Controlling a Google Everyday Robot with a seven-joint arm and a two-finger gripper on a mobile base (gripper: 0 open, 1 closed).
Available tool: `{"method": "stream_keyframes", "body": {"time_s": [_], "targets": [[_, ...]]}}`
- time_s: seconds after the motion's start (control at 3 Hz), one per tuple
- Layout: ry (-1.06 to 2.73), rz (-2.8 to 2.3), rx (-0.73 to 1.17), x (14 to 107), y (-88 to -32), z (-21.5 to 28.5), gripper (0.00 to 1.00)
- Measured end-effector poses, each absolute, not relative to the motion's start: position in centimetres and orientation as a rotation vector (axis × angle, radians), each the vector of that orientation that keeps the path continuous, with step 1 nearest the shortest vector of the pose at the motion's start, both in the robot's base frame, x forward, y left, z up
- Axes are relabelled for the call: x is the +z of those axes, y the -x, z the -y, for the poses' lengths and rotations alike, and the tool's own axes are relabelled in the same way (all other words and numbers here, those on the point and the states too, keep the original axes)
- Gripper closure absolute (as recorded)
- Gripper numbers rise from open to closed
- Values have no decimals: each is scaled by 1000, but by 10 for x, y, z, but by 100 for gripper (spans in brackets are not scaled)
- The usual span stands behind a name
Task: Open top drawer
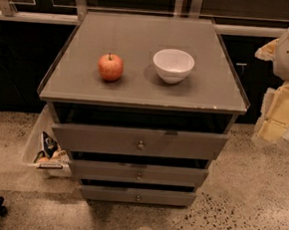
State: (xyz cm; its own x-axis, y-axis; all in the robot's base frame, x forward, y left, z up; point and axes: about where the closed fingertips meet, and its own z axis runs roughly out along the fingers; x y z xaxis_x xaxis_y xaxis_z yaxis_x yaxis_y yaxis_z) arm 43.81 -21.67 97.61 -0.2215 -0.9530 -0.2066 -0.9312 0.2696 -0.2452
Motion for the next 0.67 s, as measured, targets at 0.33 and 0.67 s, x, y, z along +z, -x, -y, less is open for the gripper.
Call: {"method": "stream_keyframes", "body": {"time_s": [0.33,0.67], "targets": [[1725,-2232,-98,976,-438,217,0],[1736,-2247,-108,961,-442,215,0]]}}
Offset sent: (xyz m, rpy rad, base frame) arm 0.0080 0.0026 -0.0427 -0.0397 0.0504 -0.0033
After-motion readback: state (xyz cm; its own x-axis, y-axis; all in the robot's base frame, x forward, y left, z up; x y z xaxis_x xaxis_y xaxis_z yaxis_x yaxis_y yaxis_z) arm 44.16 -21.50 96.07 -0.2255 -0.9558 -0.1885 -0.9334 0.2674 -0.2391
